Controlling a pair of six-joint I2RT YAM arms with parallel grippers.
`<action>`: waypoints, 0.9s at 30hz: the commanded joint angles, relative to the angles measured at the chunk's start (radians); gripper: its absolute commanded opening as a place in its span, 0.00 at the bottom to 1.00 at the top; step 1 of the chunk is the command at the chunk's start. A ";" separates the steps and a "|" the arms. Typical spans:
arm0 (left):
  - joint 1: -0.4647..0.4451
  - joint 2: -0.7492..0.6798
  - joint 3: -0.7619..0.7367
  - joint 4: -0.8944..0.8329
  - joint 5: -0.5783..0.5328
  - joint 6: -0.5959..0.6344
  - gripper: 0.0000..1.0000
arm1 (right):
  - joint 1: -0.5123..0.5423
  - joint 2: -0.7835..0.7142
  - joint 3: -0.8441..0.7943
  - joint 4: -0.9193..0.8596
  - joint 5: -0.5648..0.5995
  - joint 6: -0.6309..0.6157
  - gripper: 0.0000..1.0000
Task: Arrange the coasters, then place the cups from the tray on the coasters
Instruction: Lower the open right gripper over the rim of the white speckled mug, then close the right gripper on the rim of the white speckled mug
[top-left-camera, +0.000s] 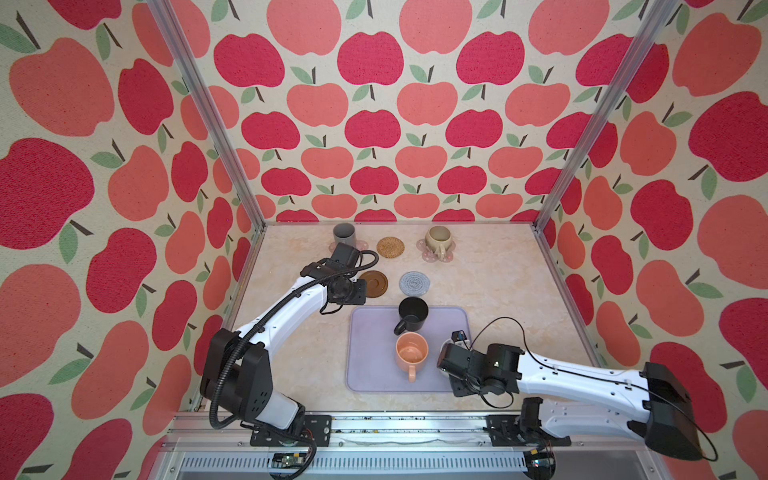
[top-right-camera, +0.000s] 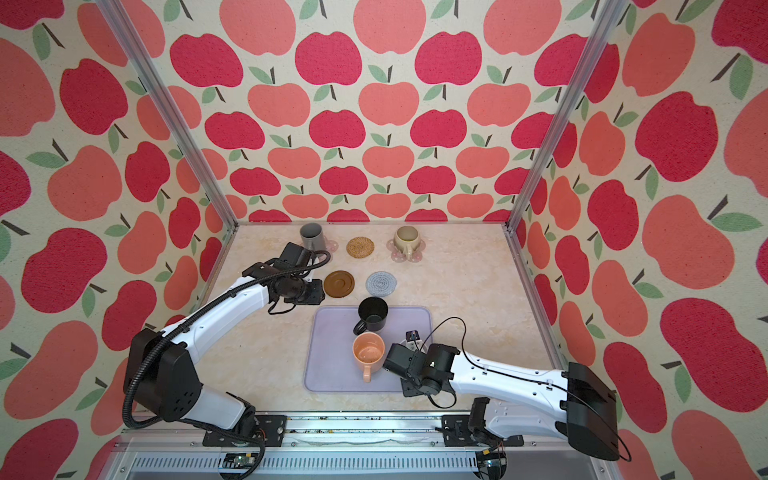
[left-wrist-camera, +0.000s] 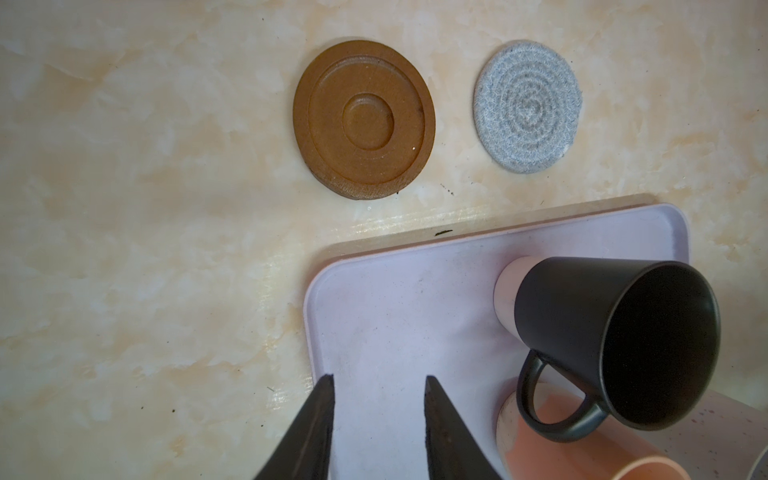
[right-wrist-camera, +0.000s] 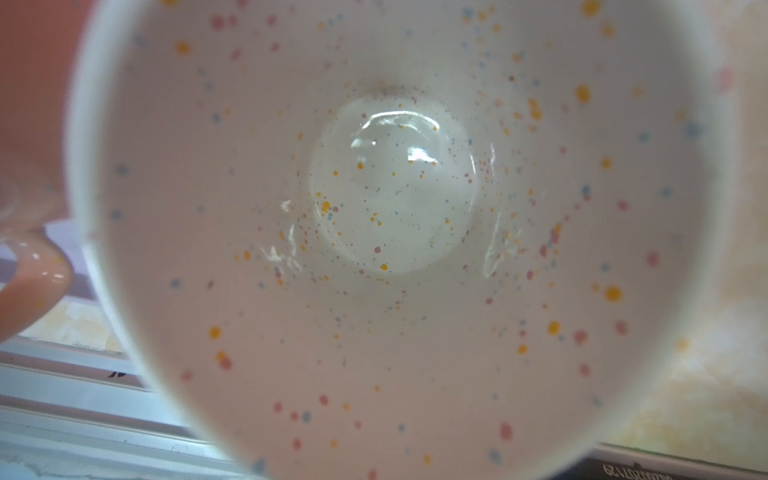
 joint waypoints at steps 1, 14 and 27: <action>0.005 0.015 -0.007 0.003 0.016 -0.008 0.38 | -0.072 -0.013 -0.010 0.001 0.049 -0.072 0.06; 0.024 0.025 0.004 0.001 0.019 -0.006 0.38 | -0.177 0.061 0.032 0.076 0.016 -0.248 0.21; 0.033 0.018 0.007 -0.005 0.021 -0.007 0.38 | -0.192 0.104 0.078 0.074 0.040 -0.259 0.37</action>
